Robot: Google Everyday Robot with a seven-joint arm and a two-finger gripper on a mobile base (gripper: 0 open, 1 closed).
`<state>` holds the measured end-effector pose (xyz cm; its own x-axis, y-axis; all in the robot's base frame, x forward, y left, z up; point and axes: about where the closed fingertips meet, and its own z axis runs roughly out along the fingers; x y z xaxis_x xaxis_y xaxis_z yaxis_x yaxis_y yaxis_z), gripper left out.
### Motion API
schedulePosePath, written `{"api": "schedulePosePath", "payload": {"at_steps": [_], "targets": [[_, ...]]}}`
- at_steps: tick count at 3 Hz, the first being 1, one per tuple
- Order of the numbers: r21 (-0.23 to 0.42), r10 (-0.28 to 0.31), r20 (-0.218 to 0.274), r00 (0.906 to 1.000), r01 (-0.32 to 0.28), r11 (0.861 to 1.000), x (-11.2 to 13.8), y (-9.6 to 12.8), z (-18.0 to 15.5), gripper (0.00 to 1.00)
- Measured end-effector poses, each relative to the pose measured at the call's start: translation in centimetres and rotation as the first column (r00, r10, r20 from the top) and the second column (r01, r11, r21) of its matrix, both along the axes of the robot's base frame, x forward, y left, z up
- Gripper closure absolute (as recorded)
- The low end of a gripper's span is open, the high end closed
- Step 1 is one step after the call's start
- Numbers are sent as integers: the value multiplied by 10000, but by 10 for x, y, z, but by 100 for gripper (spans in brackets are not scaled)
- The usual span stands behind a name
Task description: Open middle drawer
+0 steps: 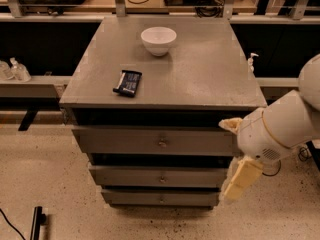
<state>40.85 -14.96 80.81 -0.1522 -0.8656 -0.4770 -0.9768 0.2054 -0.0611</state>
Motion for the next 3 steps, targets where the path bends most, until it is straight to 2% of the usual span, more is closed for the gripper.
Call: {"api": "schedulePosePath", "payload": {"at_steps": [1, 2, 3], "targets": [[965, 465, -214, 9987, -443, 9944, -21, 28, -50, 0], [2102, 390, -90, 9992, -362, 9770, -49, 44, -118, 0], [1968, 263, 836, 9962, -424, 9795, -41, 34, -129, 0]]}}
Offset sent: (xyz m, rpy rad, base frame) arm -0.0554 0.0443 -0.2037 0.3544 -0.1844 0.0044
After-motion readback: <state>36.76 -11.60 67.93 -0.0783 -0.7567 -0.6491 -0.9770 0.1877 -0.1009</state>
